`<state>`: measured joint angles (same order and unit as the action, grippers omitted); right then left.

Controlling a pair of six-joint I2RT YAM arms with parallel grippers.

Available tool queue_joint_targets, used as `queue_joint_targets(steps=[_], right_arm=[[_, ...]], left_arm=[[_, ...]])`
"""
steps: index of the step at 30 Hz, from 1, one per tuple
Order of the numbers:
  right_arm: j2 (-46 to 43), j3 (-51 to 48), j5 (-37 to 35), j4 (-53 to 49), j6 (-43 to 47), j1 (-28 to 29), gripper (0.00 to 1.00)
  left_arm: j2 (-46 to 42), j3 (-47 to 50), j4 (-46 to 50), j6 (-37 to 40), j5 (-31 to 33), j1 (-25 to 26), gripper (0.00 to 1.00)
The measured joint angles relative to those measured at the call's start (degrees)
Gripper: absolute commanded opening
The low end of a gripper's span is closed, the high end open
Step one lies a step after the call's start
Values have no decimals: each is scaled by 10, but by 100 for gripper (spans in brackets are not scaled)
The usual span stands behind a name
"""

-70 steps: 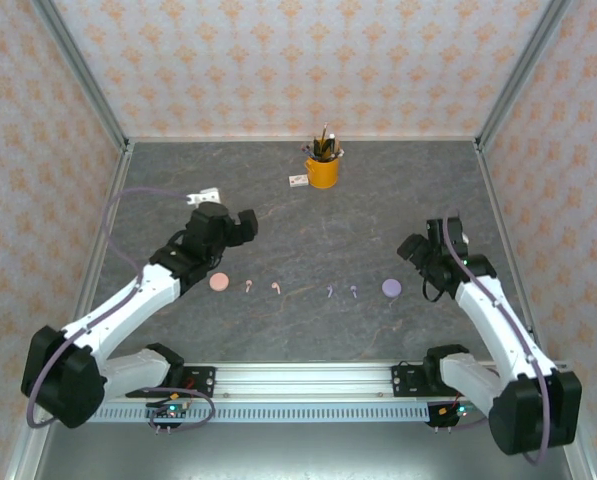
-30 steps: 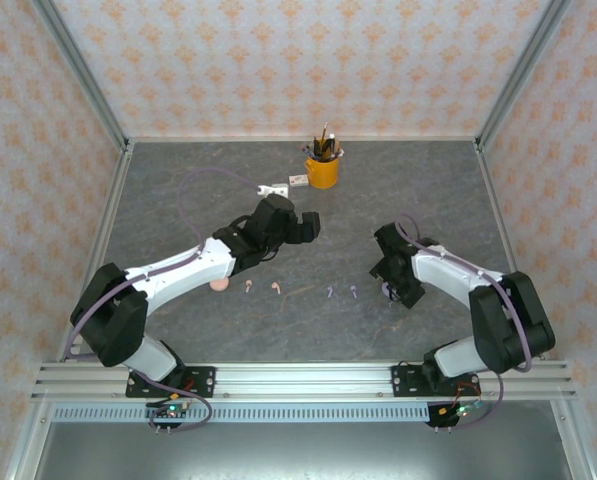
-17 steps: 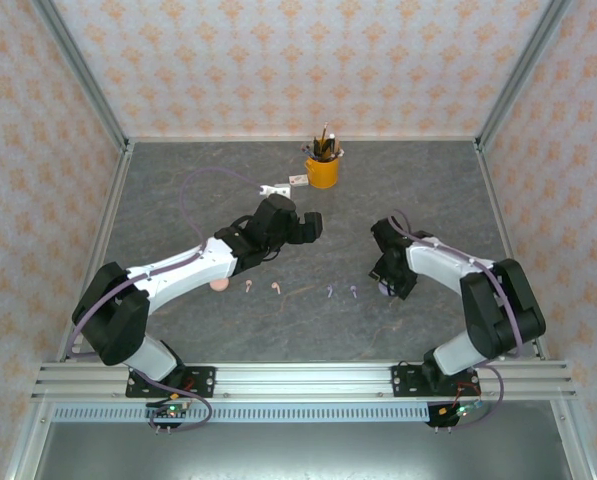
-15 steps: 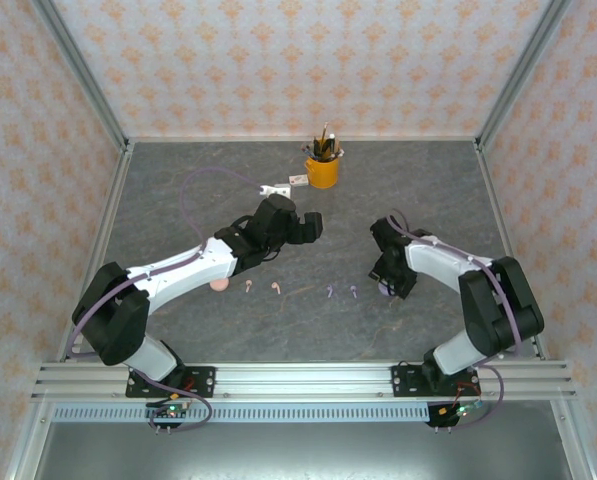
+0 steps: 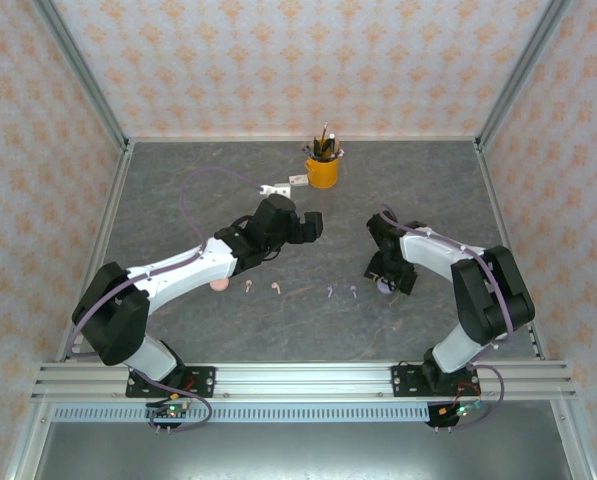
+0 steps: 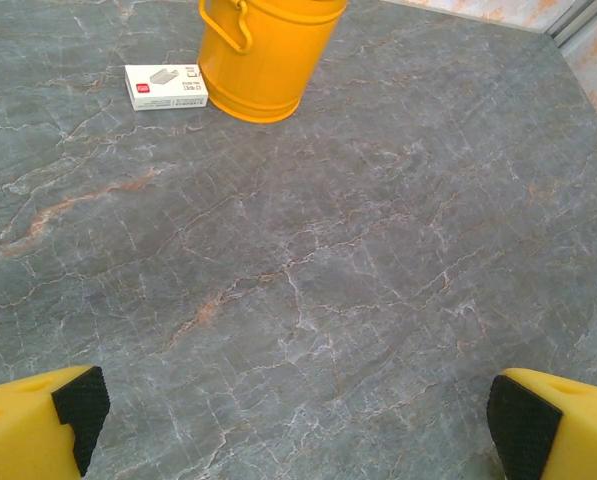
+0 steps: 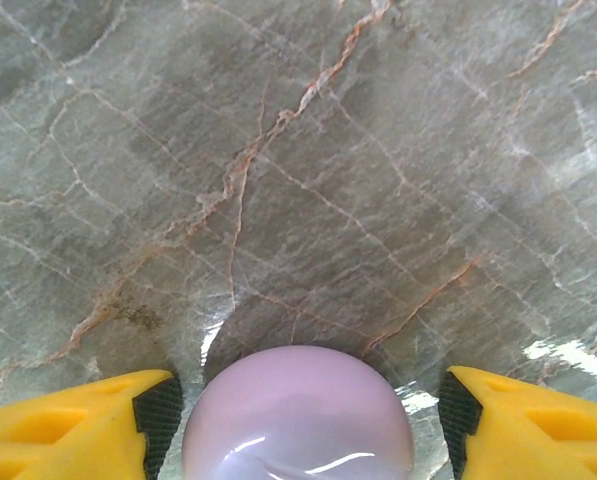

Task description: Insert the wireless bluetooth earbuds into the charging case

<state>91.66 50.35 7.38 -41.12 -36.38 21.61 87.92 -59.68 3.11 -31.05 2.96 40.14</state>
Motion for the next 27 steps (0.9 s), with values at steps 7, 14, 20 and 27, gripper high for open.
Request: queue_joint_targets(steps=[7, 14, 20, 27], right_arm=[[-30, -19, 28, 32, -67, 2, 76], [-44, -21, 33, 42, -113, 2, 76], [-42, -21, 34, 42, -127, 2, 76], [-26, -21, 33, 44, -127, 2, 75]], left_arm=[[0, 3, -4, 0, 0, 0, 100], [0, 3, -11, 0, -2, 0, 100], [0, 3, -11, 0, -10, 0, 100], [0, 3, -12, 0, -11, 0, 100]])
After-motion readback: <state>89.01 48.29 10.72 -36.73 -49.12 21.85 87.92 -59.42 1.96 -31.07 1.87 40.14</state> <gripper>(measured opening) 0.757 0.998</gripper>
